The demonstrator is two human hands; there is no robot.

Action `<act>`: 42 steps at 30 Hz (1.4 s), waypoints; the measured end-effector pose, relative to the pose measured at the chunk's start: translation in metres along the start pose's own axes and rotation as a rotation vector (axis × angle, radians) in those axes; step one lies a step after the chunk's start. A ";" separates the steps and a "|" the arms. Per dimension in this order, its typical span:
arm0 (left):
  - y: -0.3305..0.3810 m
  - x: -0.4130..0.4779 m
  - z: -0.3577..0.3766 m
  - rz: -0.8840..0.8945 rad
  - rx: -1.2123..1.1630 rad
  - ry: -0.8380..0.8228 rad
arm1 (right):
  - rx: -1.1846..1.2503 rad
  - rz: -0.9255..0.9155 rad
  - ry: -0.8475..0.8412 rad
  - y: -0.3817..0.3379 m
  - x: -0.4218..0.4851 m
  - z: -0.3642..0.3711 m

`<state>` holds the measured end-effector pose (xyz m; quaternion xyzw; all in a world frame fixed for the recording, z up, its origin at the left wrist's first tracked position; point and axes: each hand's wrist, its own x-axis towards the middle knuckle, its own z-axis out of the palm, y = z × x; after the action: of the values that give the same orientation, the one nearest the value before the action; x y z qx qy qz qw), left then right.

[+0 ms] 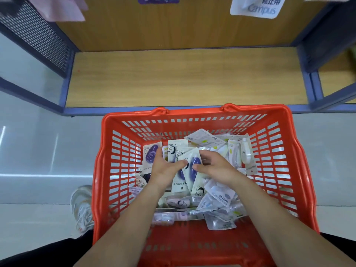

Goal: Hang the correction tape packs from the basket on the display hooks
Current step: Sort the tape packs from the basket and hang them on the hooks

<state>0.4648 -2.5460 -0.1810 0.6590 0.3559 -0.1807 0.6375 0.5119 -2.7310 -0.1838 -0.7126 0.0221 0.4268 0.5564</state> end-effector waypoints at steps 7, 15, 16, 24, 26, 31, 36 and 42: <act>0.012 -0.017 -0.014 0.024 -0.088 -0.075 | 0.083 -0.079 0.073 -0.009 -0.007 0.019; 0.042 -0.024 -0.027 0.165 -0.009 -0.152 | 0.349 -0.129 0.130 -0.042 -0.020 0.020; 0.045 -0.028 -0.028 0.176 -0.008 -0.150 | 0.362 -0.133 0.151 -0.046 -0.023 0.022; 0.100 -0.075 -0.034 0.323 0.009 -0.040 | 0.382 -0.249 0.278 -0.108 -0.060 0.041; 0.124 -0.097 -0.041 0.362 0.018 -0.044 | 0.415 -0.246 0.190 -0.130 -0.079 0.040; 0.181 -0.167 -0.057 0.395 0.015 -0.108 | 0.315 -0.291 0.059 -0.195 -0.147 0.029; 0.220 -0.245 -0.065 0.425 -0.034 -0.296 | 0.172 -0.396 0.098 -0.239 -0.222 0.026; 0.218 -0.281 -0.059 0.407 -0.120 -0.234 | 0.113 -0.448 0.074 -0.239 -0.267 0.040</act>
<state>0.4131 -2.5412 0.1753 0.6527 0.1497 -0.1019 0.7357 0.4406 -2.7262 0.1696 -0.6827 -0.0924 0.2641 0.6750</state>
